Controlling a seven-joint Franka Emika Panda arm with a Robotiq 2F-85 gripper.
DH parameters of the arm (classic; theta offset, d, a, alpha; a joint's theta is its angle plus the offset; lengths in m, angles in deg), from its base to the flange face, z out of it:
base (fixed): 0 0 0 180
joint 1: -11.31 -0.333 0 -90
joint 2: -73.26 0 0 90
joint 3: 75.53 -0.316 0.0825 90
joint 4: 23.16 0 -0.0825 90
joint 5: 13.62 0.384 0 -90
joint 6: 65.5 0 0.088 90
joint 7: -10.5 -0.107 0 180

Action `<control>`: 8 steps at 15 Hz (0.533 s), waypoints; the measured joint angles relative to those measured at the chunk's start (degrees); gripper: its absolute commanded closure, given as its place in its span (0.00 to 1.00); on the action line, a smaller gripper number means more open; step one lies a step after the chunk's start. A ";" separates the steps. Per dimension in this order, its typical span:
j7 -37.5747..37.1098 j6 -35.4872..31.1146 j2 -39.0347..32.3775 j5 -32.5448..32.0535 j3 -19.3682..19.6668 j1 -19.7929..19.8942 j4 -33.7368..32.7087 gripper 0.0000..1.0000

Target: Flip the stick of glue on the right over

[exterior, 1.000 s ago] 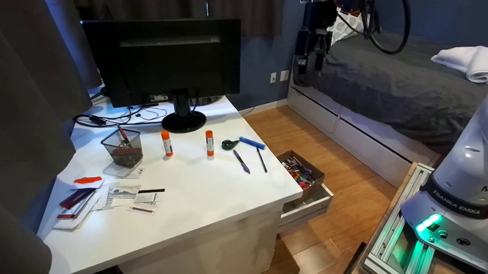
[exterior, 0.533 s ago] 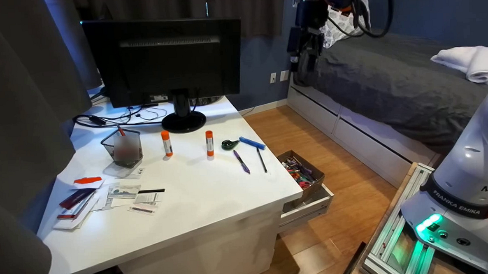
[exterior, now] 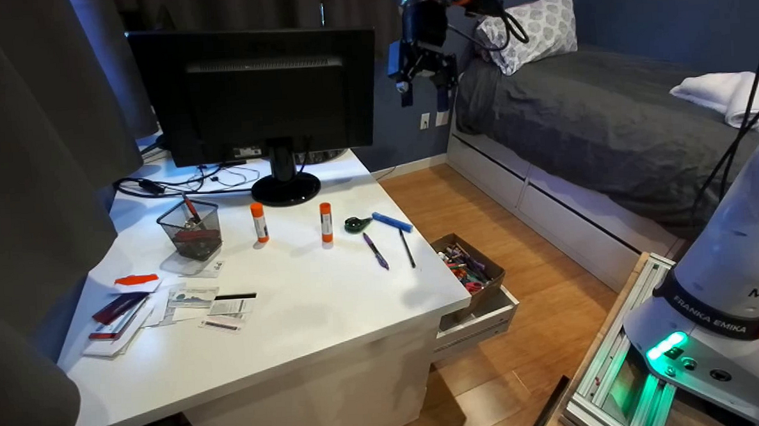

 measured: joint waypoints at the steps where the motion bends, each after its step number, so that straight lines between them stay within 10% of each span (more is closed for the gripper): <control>1: -2.97 0.00 -2.71 -0.13 -0.34 -0.38 -2.93 0.00; 8: -12.70 -3.02 -16.41 -9.77 -0.81 -6.14 -17.39 0.00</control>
